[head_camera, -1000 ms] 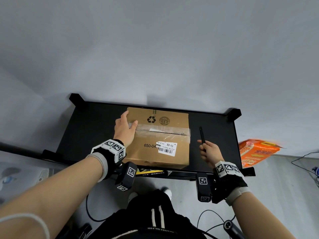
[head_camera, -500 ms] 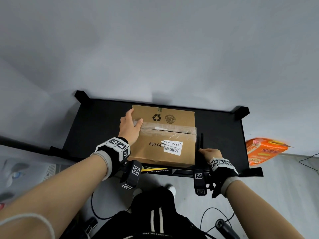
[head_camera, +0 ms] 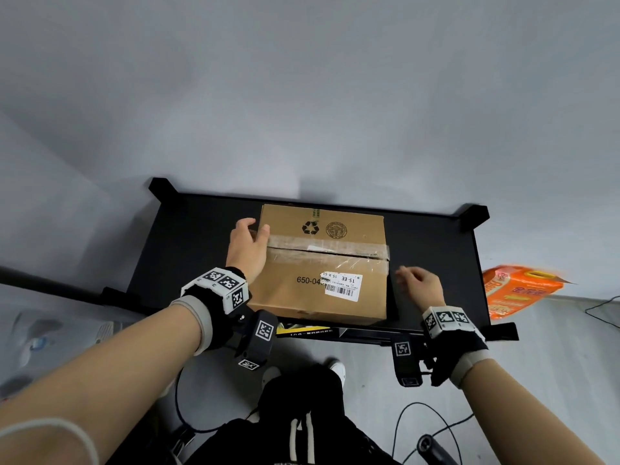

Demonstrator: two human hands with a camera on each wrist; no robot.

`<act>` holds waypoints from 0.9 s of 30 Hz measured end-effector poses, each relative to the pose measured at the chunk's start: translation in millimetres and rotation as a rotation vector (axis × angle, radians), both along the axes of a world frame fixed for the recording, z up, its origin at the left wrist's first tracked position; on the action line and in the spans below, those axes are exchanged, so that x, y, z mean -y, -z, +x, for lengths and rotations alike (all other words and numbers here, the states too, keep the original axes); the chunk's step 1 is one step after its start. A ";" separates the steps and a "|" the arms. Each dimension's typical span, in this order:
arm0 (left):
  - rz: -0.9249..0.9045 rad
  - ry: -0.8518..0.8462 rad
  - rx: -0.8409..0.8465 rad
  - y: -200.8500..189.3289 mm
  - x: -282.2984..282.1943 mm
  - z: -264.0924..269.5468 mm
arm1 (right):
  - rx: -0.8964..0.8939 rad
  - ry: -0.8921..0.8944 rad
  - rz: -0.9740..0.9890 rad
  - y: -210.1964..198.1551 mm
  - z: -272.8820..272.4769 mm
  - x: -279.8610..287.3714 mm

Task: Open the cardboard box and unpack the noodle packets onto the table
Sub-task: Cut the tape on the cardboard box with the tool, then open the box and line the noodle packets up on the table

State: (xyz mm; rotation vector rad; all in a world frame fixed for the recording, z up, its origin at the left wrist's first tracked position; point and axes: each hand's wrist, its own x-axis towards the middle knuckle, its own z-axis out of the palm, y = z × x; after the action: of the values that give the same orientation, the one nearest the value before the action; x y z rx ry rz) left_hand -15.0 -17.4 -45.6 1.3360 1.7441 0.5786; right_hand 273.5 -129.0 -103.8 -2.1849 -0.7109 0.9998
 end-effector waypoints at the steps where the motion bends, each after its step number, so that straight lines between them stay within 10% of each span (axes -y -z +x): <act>1: 0.014 -0.033 -0.018 -1.4 -1.3 -2.9 | -0.082 -0.026 0.062 -10.9 -4.0 -3.4; 27: -0.180 0.307 0.406 -23.9 0.1 -36.2 | -0.374 -0.131 0.265 -66.5 -41.4 -17.4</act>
State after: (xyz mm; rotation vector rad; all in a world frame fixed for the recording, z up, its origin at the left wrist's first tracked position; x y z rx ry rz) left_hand -51.1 -17.4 -21.7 1.2282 1.2065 0.4673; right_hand 232.1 -111.6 -37.2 -1.6807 -0.7651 1.2594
